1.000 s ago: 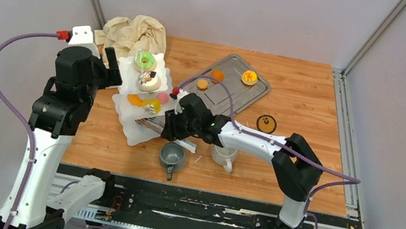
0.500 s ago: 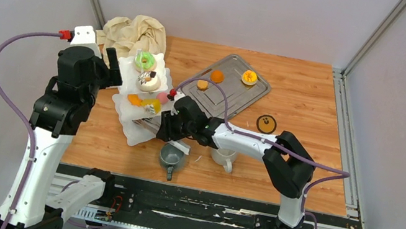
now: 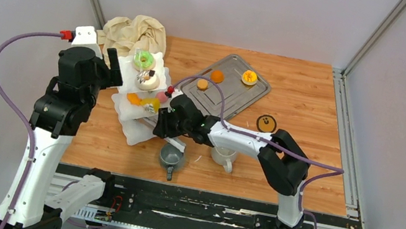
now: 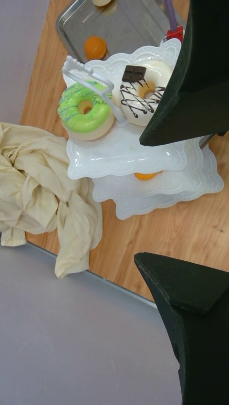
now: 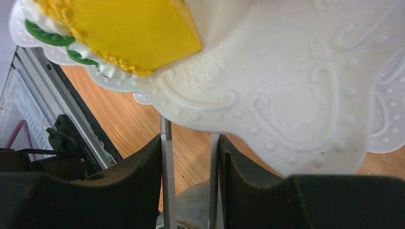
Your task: Serve the afternoon tea
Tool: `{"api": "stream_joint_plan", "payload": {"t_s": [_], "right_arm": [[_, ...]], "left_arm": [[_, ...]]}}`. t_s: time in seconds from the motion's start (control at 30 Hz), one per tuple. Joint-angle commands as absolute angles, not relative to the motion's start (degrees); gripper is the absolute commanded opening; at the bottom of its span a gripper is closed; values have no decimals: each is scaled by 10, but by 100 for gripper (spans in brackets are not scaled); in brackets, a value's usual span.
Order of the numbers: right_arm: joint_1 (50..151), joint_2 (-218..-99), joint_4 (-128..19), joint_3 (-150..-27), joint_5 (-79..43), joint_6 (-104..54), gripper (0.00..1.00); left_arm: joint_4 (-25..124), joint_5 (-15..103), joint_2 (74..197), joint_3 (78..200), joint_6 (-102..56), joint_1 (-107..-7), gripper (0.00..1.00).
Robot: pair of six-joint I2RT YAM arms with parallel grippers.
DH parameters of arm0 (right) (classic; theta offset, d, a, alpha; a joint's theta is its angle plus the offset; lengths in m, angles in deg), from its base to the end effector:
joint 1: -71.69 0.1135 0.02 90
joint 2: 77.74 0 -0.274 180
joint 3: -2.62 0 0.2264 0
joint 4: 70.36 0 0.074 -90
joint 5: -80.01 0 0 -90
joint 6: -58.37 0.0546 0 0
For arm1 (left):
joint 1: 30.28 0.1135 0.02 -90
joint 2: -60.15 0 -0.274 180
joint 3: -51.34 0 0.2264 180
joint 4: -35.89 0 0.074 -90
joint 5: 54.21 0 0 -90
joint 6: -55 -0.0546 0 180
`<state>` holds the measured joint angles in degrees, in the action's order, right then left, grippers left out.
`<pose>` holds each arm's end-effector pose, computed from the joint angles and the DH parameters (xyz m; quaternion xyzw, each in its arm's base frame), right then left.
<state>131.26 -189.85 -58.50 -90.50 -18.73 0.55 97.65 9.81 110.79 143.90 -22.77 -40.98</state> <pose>0.2193 0.3897 0.2281 -0.2418 0.8336 0.3994 0.2951 0.1326 -0.0007 0.4348 -0.1398 0.7956 0.0690 0.5854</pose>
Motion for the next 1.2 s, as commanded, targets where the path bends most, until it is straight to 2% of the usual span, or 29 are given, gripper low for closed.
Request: {"api": "stream_joint_plan", "payload": {"t_s": [0.0,0.17,0.5,0.9,1.17], "right_arm": [[1322,-1925,-607,-945,-170,11,32],[1322,-1946,-593,-970,-184,8,43],[1322,-1919,-595,-944,-190,1,47],[1320,-1800,-594,-853,-192,-4,45],[1289,-1716,-557,-777,-154,-35,35]], "left_arm": [[963,92,1103,1453,-229,-414,87],[965,90,1105,1452,-230,-414,87],[962,93,1106,1448,-230,-414,87],[964,93,1105,1450,-228,-414,87],[963,96,1105,1451,-229,-414,87]]}}
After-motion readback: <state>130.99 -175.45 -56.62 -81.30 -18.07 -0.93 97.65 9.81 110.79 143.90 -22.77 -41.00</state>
